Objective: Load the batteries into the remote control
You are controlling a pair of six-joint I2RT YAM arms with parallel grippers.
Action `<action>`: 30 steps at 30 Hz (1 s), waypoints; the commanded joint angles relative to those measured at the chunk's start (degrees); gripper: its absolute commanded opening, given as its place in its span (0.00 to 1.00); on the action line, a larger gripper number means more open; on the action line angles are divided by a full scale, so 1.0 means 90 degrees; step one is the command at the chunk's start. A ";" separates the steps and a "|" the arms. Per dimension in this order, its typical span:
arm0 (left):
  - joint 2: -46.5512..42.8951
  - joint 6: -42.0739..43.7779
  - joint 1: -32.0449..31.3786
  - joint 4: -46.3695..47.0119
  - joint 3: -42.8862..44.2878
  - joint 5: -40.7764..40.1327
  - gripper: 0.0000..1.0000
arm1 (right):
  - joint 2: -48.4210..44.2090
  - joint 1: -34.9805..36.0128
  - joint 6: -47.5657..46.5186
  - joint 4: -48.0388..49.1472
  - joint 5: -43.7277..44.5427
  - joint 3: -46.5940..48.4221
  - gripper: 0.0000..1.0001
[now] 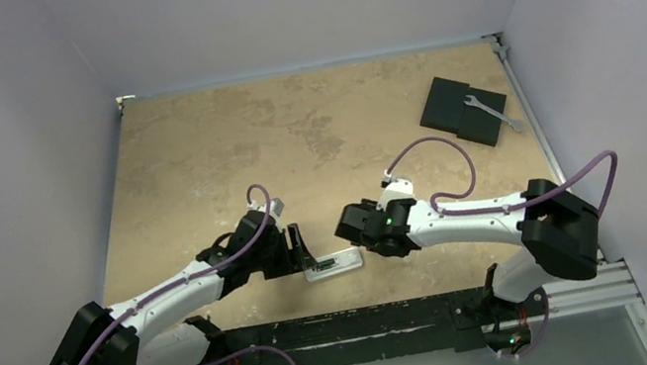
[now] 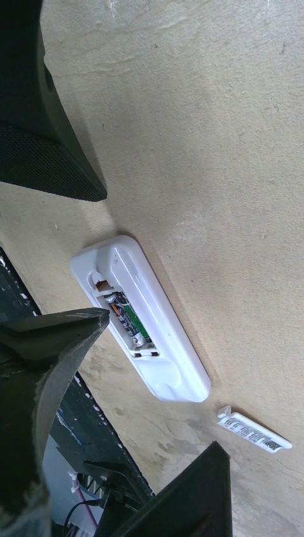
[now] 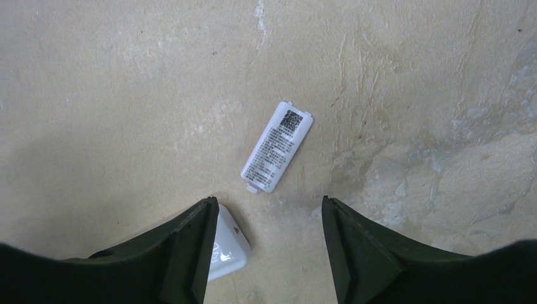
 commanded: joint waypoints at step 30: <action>0.0113 0.0352 -0.0008 0.0102 0.0238 0.0062 0.63 | 0.0728 -0.0452 0.0320 0.0267 0.0019 0.0367 0.55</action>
